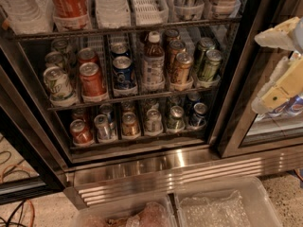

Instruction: Pick water bottle from top shelf of fridge

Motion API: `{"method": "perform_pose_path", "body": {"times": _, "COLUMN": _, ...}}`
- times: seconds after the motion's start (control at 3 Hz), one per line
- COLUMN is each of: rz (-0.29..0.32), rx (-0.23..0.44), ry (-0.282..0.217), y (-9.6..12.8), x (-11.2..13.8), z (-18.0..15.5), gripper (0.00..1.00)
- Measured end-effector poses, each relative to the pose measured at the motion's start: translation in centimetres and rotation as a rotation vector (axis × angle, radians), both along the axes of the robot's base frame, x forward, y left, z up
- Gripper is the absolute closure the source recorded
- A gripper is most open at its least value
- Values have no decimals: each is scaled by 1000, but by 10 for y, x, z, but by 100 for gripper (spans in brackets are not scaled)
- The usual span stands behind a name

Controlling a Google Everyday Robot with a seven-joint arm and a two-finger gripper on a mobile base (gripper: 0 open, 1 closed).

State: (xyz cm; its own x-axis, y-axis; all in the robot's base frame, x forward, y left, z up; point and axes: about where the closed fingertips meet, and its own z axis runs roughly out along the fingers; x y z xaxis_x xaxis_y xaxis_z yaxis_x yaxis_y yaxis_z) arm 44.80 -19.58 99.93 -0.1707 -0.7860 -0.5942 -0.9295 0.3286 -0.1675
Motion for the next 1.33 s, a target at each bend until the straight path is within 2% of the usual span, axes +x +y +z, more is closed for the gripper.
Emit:
{"method": "perform_pose_path", "body": {"times": 0.33, "rz": 13, "rx": 44, "ry": -14, "y": 7, "x": 0, "z": 3, "gripper": 0}}
{"method": "perform_pose_path", "body": {"times": 0.67, "rz": 20, "rx": 191, "ry": -53, "y": 20, "x": 4, "z": 8, "gripper": 0}}
{"method": "perform_pose_path", "body": {"times": 1.0, "rz": 29, "rx": 366, "ry": -104, "y": 53, "x": 4, "z": 35, "gripper": 0}}
{"method": "perform_pose_path", "body": {"times": 1.33, "rz": 94, "rx": 499, "ry": -164, "y": 98, "x": 0, "z": 74, "gripper": 0}}
